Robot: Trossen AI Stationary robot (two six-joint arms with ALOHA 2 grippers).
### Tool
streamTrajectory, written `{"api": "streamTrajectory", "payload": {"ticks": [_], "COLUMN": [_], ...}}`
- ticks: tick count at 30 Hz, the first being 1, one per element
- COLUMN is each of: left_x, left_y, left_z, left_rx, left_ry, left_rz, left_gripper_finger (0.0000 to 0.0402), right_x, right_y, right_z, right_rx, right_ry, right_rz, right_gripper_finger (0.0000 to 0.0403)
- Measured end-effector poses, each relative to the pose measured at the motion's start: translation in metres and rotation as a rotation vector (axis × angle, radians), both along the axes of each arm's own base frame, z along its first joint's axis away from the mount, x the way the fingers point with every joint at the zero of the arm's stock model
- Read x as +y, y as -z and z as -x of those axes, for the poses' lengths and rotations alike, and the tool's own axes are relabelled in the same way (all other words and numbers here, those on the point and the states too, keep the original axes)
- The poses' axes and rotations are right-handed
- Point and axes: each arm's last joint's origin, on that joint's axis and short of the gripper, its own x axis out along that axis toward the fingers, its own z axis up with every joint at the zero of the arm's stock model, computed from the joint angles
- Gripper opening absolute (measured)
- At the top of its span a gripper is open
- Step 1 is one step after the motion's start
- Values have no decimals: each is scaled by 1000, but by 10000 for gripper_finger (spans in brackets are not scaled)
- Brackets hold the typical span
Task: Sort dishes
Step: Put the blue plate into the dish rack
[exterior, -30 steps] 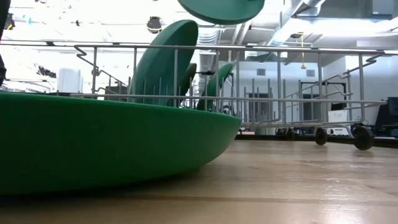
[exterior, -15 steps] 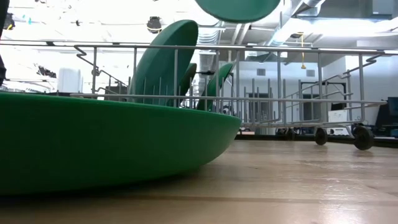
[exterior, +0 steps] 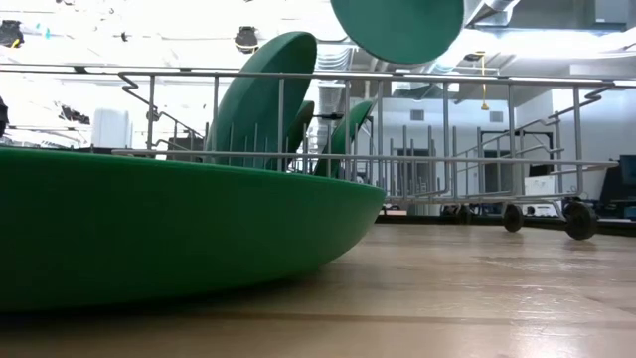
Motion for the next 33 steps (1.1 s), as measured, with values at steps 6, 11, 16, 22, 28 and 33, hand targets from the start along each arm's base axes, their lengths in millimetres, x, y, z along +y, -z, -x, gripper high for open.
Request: {"api": "streamTrajectory", "payload": {"ticks": [6,11,16,22,28,33], "left_x": [-2,-5,-5,-10,-24,-43], "left_y": [17,20,14,9,18,28], "left_z": [3,-9,-32,-74,-104,-131], "left_rx": [73,8,-125,-291,-299,-290], "left_ry": [22,119,179,290,364,307], "left_rz": [157,293,294,265,255,154], "left_gripper_finger": [116,116,116,125,160,177], "right_x": [-1,2,4,10,12,13], "right_y": [-2,-5,-7,-14,-20,-25], "right_z": [-1,3,5,11,16,19], "right_rx": [-1,16,87,122,178,175], "right_ry": [-14,-39,-102,-175,-232,-266], "right_rz": [29,61,141,233,355,412], "right_gripper_finger": [9,9,9,9,9,9]}}
